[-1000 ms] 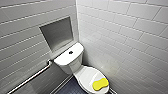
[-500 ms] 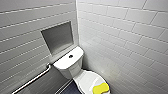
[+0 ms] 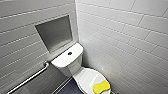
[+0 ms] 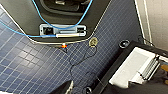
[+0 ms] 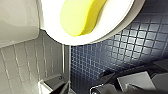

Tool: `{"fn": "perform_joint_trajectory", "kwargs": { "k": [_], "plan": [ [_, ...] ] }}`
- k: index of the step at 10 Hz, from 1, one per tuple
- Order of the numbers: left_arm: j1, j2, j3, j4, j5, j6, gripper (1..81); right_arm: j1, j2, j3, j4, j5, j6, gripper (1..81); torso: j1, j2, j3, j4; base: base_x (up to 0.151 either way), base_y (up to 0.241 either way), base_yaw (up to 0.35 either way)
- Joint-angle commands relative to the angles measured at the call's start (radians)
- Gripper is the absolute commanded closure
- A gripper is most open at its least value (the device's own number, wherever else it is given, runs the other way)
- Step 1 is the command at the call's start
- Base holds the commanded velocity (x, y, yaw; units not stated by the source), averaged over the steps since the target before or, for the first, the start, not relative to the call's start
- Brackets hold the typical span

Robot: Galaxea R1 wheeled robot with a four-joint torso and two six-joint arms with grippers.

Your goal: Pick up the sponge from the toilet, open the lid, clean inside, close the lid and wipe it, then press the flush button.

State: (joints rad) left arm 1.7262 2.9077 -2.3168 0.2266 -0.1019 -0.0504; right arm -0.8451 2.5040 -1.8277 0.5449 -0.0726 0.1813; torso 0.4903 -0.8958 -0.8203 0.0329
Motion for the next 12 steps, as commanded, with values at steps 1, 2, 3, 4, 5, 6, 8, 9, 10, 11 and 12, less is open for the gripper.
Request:
{"fn": "perform_joint_trajectory", "kwargs": {
  "k": [1, 2, 3, 4, 5, 6, 8, 9, 10, 11, 12],
  "plan": [
    [0.037, 0.004, 0.014, -0.001, 0.076, 0.003, 1.0, 0.131, -0.031, -0.001, 0.036, -0.024, 0.081, 1.0, 0.064, -0.098, 0.0, 0.0, 0.0, 0.0, 0.0],
    [0.037, 0.003, 0.011, 0.0, 0.076, 0.001, 1.0, 0.151, -0.031, -0.017, 0.036, -0.019, 0.141, 1.0, 0.086, -0.134, -0.007, 0.0, 0.0, 0.0, 0.0],
    [0.036, 0.006, 0.0, 0.0, 0.076, 0.0, 1.0, 0.174, -0.025, -0.036, 0.036, -0.019, 0.184, 1.0, 0.109, -0.17, -0.012, 0.0, 0.0, 0.0, 0.0],
    [0.036, 0.006, -0.009, -0.001, 0.076, -0.003, 1.0, 0.189, -0.012, -0.054, 0.036, -0.021, 0.222, 1.0, 0.132, -0.208, -0.013, 0.0, 0.0, 0.0, 0.0],
    [0.036, 0.006, -0.009, -0.001, 0.076, -0.005, 1.0, 0.192, 0.009, -0.082, 0.035, -0.023, 0.248, 1.0, 0.156, -0.246, -0.013, 0.0, 0.0, 0.0, 0.0],
    [0.036, 0.004, -0.01, -0.001, 0.076, -0.005, 1.0, 0.189, 0.04, -0.123, 0.033, -0.024, 0.25, 1.0, 0.178, -0.281, -0.014, 0.0, 0.0, 0.0, 0.0],
    [0.036, 0.004, -0.012, -0.001, 0.076, -0.006, 1.0, 0.194, 0.071, -0.159, 0.032, -0.026, 0.25, 1.0, 0.22, -0.35, -0.114, 0.0, 0.0, 0.0, 0.0],
    [0.034, 0.004, -0.012, 0.0, 0.076, -0.006, 1.0, 0.203, 0.071, -0.156, 0.033, -0.027, 0.25, 1.0, 0.237, -0.377, -0.133, 0.0, 0.0, 0.0, 0.0],
    [0.034, 0.004, -0.012, 0.0, 0.074, -0.006, 1.0, 0.215, 0.071, -0.156, 0.036, -0.032, 0.251, 1.0, 0.256, -0.408, -0.162, 0.0, 0.0, 0.0, 0.0],
    [0.034, 0.004, -0.012, -0.001, 0.074, -0.006, 1.0, 0.229, 0.069, -0.154, 0.038, -0.033, 0.251, 1.0, 0.279, -0.444, -0.175, 0.0, 0.0, 0.0, 0.0],
    [0.034, 0.004, -0.012, -0.001, 0.074, -0.006, 1.0, 0.24, 0.069, -0.154, 0.04, -0.035, 0.253, 1.0, 0.238, -0.38, -0.132, 0.0, 0.0, 0.0, 0.0]
  ]
}}
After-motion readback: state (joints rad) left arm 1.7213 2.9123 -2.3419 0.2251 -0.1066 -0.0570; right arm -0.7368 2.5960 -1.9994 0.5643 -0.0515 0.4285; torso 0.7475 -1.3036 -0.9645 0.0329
